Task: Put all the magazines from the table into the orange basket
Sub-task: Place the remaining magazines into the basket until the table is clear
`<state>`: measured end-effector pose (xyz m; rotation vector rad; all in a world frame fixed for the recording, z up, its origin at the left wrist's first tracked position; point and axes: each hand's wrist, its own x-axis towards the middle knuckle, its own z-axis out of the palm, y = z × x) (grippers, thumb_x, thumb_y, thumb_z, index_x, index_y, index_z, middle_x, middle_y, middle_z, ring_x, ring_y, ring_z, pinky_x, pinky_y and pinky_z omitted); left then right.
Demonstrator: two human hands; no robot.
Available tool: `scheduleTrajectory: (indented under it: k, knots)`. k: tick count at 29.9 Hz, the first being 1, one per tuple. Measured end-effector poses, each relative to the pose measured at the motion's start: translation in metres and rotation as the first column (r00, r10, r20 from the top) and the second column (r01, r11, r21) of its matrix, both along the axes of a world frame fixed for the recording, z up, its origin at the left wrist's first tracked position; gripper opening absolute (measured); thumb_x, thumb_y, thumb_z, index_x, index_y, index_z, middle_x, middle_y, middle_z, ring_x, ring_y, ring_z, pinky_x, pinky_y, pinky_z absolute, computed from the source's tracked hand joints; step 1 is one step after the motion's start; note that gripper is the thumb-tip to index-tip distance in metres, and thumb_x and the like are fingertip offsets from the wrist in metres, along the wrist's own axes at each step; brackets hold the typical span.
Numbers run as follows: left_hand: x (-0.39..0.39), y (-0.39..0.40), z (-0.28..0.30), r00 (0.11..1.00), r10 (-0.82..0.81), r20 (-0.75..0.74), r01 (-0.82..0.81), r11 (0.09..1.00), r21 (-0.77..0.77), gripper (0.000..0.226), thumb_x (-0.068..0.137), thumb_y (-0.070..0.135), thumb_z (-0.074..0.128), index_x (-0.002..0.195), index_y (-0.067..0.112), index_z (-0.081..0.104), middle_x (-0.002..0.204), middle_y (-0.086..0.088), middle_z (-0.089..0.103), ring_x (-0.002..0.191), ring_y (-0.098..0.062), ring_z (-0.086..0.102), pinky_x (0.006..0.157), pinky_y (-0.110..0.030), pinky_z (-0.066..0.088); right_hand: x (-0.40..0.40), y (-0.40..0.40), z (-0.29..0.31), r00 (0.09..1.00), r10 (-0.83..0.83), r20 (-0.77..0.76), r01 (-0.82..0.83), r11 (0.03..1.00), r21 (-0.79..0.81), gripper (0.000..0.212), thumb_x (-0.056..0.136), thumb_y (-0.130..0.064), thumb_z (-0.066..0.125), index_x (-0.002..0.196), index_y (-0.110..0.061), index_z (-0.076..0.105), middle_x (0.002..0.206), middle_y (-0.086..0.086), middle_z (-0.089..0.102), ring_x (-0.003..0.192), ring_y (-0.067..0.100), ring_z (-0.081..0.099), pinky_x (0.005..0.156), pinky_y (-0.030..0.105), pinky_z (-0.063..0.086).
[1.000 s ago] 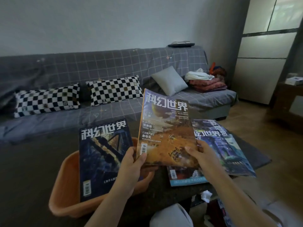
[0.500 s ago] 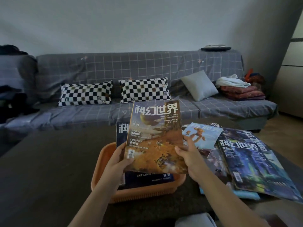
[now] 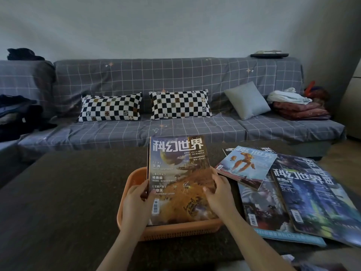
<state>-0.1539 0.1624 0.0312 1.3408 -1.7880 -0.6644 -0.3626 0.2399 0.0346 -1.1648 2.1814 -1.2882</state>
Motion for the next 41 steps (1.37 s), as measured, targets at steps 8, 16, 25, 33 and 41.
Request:
scheduleTrajectory:
  k: [8, 16, 25, 33, 41]
  knots:
    - [-0.001, 0.006, 0.001, 0.995, 0.097, 0.015, -0.098, 0.994, 0.053, 0.042, 0.091, 0.027, 0.062, 0.132, 0.021, 0.058, 0.123, 0.002, 0.059, 0.068, 0.010, 0.045, 0.055, -0.008, 0.034, -0.004, -0.003, -0.003, 0.998, 0.053, 0.024, -0.054, 0.998, 0.042, 0.039, 0.090, -0.017, 0.055, 0.127, -0.028, 0.051, 0.110, -0.018, 0.050, 0.072, -0.010, 0.046, 0.057, 0.006, 0.036]
    - [0.003, 0.005, 0.009, 0.982, 0.060, -0.178, -0.016, 0.971, 0.238, 0.035, 0.092, 0.023, 0.062, 0.127, 0.020, 0.062, 0.086, 0.008, 0.070, 0.066, -0.015, 0.071, 0.066, -0.045, 0.060, -0.002, -0.003, 0.002, 0.995, 0.073, 0.073, -0.081, 0.992, 0.101, 0.044, 0.089, -0.022, 0.059, 0.132, -0.020, 0.050, 0.130, -0.003, 0.057, 0.121, 0.013, 0.050, 0.101, 0.031, 0.039]
    - [0.000, 0.003, 0.006, 0.995, 0.007, -0.104, 0.023, 0.959, 0.282, 0.035, 0.095, 0.037, 0.054, 0.127, 0.027, 0.060, 0.067, 0.003, 0.074, 0.056, -0.013, 0.069, 0.053, -0.031, 0.058, 0.001, -0.005, 0.002, 0.986, 0.076, 0.150, -0.095, 0.988, 0.124, 0.040, 0.087, -0.033, 0.058, 0.125, -0.022, 0.053, 0.123, -0.006, 0.060, 0.113, 0.013, 0.055, 0.099, 0.034, 0.043]
    - [-0.004, 0.006, 0.009, 0.991, -0.131, 0.007, 0.124, 0.956, 0.266, 0.026, 0.098, 0.031, 0.050, 0.123, 0.028, 0.055, 0.073, 0.008, 0.072, 0.056, 0.002, 0.066, 0.042, -0.011, 0.045, 0.000, -0.003, 0.010, 0.974, 0.116, 0.196, -0.156, 0.966, 0.205, 0.041, 0.088, -0.035, 0.058, 0.126, -0.019, 0.054, 0.121, -0.002, 0.062, 0.112, 0.016, 0.056, 0.097, 0.034, 0.043]
    - [-0.009, 0.011, 0.012, 0.988, -0.150, -0.025, 0.150, 0.930, 0.337, 0.064, 0.095, 0.044, 0.050, 0.149, 0.017, 0.029, 0.101, 0.009, 0.068, 0.073, -0.003, 0.067, 0.050, -0.013, 0.050, 0.002, -0.001, 0.015, 0.960, 0.126, 0.250, -0.178, 0.963, 0.200, 0.039, 0.089, -0.035, 0.057, 0.125, -0.021, 0.055, 0.119, -0.001, 0.063, 0.111, 0.018, 0.056, 0.100, 0.038, 0.042]
